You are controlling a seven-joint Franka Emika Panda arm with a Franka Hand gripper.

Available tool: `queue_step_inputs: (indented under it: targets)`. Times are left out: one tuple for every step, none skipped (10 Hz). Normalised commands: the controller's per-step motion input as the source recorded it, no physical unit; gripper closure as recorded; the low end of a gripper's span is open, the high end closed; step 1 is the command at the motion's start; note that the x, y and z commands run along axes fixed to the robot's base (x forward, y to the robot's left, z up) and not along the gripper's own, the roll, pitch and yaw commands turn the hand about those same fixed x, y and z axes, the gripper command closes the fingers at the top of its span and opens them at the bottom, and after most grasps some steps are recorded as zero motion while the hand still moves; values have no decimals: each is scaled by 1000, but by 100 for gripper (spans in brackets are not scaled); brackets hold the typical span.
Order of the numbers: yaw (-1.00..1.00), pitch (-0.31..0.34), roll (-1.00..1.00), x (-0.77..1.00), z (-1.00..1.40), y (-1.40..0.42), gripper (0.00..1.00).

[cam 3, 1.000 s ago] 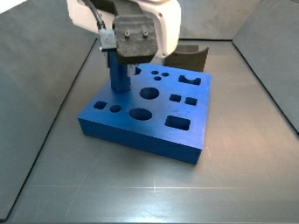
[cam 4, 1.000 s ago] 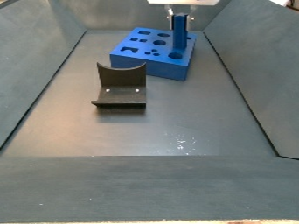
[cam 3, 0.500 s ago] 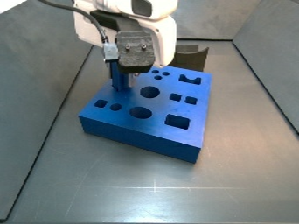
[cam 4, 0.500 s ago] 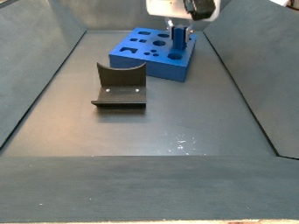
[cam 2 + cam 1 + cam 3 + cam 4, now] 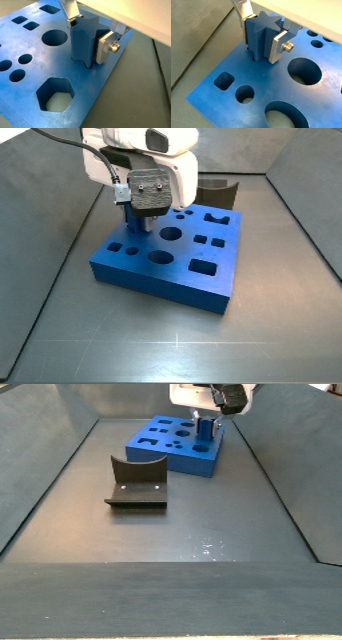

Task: Pick up the star object. Move up. Move to above the board. Insert the star object.
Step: Insert the star object.

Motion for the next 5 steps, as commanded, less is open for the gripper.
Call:
queue_step_inputs:
  targets:
    - [0,0,43,0,0,0,100]
    - [0,0,-137,0,9,109,100]
    - [0,0,0,0,0,0,0]
    - [0,0,11,0,0,-57,0]
    - [83,0,103,0,0,-206,0]
